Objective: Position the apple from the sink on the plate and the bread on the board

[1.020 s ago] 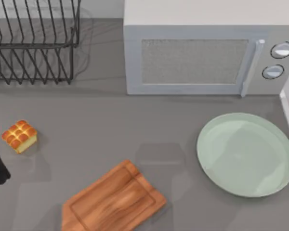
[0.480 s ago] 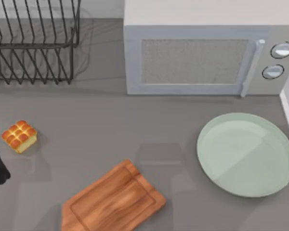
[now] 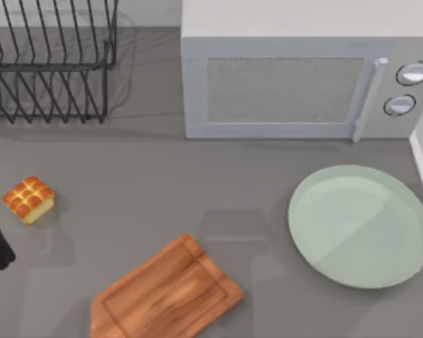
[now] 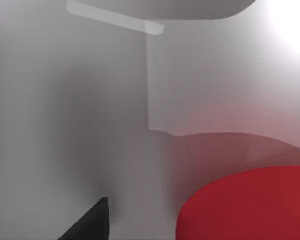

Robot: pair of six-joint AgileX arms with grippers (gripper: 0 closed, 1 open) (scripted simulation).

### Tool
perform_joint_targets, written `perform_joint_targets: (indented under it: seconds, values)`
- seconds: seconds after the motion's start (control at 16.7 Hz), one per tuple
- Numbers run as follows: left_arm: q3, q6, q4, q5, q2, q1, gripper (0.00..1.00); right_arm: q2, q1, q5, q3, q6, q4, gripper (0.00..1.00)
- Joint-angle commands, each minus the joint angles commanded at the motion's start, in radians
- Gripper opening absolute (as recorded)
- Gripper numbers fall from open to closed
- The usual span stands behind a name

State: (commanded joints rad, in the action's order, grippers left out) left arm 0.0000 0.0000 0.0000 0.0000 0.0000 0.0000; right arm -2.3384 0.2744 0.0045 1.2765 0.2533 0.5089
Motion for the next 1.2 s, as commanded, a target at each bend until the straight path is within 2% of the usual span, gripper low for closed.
perform_joint_targets:
  seconds: [0.48, 0.96, 1.2]
  values:
    - [0.000, 0.000, 0.000, 0.000, 0.000, 0.000, 1.00, 0.000, 0.000, 0.000, 0.000, 0.000, 0.000, 0.02]
    - [0.000, 0.000, 0.000, 0.000, 0.000, 0.000, 1.00, 0.000, 0.000, 0.000, 0.000, 0.000, 0.000, 0.00]
    - [0.000, 0.000, 0.000, 0.000, 0.000, 0.000, 1.00, 0.096, -0.001, -0.014, 0.038, -0.007, 0.078, 0.00]
